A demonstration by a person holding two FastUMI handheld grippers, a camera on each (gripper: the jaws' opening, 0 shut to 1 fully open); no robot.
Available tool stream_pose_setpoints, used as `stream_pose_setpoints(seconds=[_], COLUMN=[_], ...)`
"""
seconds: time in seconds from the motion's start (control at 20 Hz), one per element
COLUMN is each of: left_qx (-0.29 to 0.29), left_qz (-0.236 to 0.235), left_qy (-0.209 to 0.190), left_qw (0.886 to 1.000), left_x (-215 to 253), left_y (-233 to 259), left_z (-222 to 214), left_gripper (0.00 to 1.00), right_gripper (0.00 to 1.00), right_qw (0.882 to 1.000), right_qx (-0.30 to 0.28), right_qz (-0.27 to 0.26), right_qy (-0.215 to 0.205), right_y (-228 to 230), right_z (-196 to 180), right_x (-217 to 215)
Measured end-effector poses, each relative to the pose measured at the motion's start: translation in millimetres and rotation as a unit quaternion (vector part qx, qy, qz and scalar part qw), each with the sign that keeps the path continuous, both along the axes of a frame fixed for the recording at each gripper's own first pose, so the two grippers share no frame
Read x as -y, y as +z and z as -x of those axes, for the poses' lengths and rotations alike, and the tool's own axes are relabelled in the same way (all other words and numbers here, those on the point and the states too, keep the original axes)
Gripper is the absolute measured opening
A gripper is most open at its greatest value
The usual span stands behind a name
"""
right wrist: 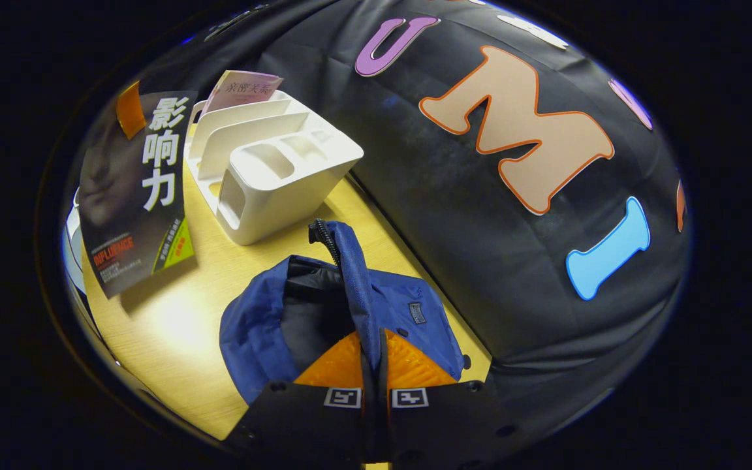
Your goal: Open the schoolbag, grab two books from the bookshelf and put them into the schoolbag.
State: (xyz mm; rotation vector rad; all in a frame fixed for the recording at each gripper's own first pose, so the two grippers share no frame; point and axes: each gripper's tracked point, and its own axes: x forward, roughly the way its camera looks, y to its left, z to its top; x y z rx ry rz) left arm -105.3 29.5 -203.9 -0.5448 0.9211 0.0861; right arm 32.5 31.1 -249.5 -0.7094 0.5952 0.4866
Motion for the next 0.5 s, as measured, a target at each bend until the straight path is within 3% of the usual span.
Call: stream_pose_setpoints(seconds=[0.5], left_qx=[0.022], left_qz=[0.096], left_qy=[-0.008], left_qw=[0.995], left_x=[81.3], left_y=[-15.1], left_z=[-19.2], left_gripper=[0.33], right_gripper=[0.03], right_qw=[1.000], right_qx=[-0.014], right_qz=[-0.023], right_qy=[-0.002], right_y=[-1.9], right_z=[-0.8], right_x=[2.1])
